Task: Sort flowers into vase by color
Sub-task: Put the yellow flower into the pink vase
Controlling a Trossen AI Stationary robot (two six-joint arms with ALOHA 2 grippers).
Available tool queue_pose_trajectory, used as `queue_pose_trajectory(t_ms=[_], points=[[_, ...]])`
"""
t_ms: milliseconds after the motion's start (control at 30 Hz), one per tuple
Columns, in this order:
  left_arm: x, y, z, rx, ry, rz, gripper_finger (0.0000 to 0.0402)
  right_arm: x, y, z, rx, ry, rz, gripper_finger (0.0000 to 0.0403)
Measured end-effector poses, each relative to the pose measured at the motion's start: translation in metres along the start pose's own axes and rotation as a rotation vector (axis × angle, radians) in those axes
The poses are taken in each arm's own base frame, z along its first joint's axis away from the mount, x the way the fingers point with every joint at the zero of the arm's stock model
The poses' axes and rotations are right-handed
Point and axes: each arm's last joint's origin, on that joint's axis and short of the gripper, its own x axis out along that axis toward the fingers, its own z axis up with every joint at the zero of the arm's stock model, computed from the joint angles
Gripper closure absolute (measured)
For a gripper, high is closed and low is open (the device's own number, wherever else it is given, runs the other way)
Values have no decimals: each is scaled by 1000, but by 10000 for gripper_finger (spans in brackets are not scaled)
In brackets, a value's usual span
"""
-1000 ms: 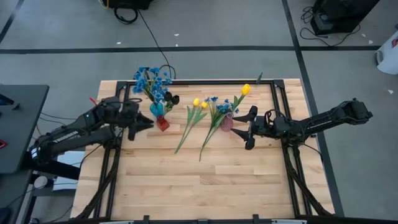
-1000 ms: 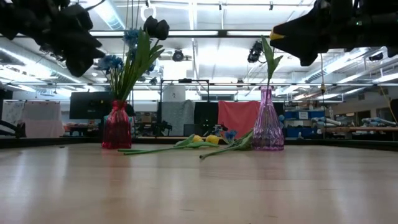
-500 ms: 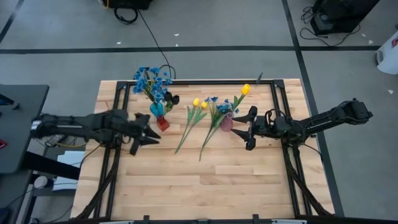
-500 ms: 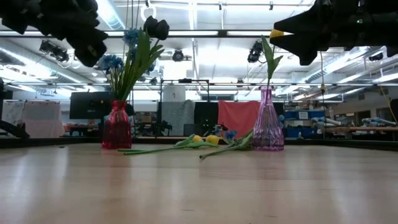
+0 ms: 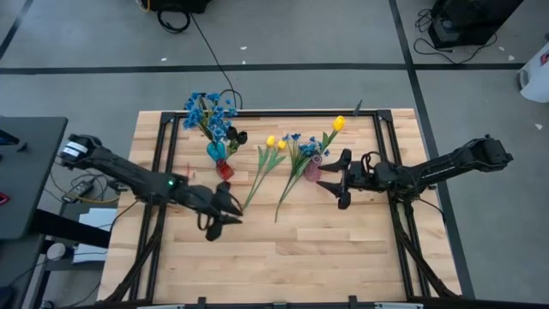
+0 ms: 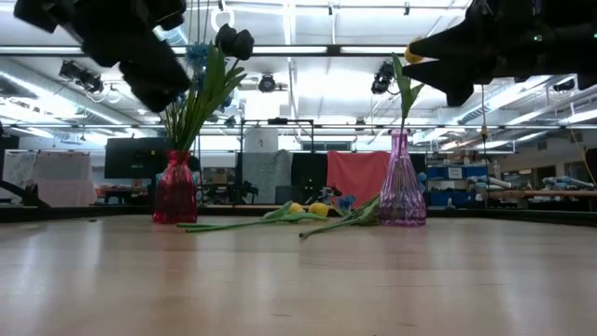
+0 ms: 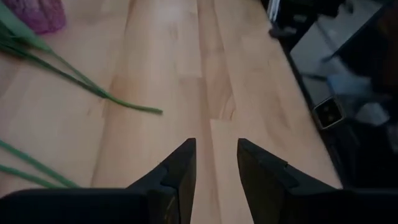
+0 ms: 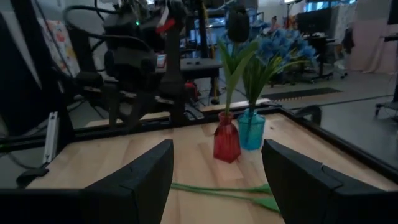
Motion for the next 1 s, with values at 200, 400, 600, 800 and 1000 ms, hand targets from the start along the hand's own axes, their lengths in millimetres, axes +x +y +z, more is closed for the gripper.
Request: queue_pose_trajectory(t_ms=[200,400,600,800,1000], points=[[30,-12,13,1,28,91,280,3,2,-6,17,40,55,149],[62,-9,9,-61,68,231,280,7,2,-15,55,89,44,149],[85,-4,6,-90,34,405,280,9,8,-24,81,135,60,151],[108,2,11,-108,-11,565,280,9,16,-22,57,92,44,158],[132,27,5,-99,-13,741,280,7,21,-14,6,11,79,159]])
